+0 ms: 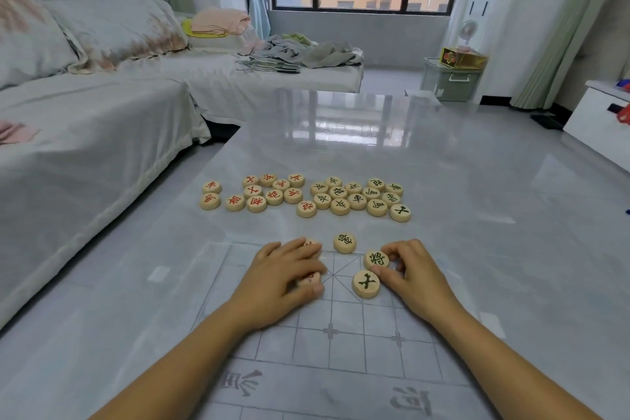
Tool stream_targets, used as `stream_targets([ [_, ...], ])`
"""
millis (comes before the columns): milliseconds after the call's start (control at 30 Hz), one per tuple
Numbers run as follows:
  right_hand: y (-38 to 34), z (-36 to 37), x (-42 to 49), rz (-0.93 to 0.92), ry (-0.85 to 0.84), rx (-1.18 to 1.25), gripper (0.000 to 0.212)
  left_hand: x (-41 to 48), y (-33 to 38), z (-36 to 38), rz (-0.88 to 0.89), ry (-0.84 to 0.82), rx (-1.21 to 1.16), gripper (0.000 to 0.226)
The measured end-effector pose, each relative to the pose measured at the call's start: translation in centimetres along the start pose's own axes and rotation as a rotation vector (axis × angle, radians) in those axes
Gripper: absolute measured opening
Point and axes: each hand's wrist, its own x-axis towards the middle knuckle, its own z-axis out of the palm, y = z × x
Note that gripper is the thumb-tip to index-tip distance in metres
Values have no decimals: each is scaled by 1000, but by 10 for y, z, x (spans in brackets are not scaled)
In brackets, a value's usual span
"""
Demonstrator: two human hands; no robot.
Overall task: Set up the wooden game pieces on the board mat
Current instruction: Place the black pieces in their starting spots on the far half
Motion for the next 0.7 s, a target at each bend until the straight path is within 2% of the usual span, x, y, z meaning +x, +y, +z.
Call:
stream_targets([
  [200,-1,-1,-3,-1,-4,-9,30,1,5,2,-55,168,18,49],
  [400,0,0,4,40,40,29,29,1,6,3,-22,270,97,49],
  [700,-3,1,0,76,43,44,29,-4,13,1,-90,140,125,66],
])
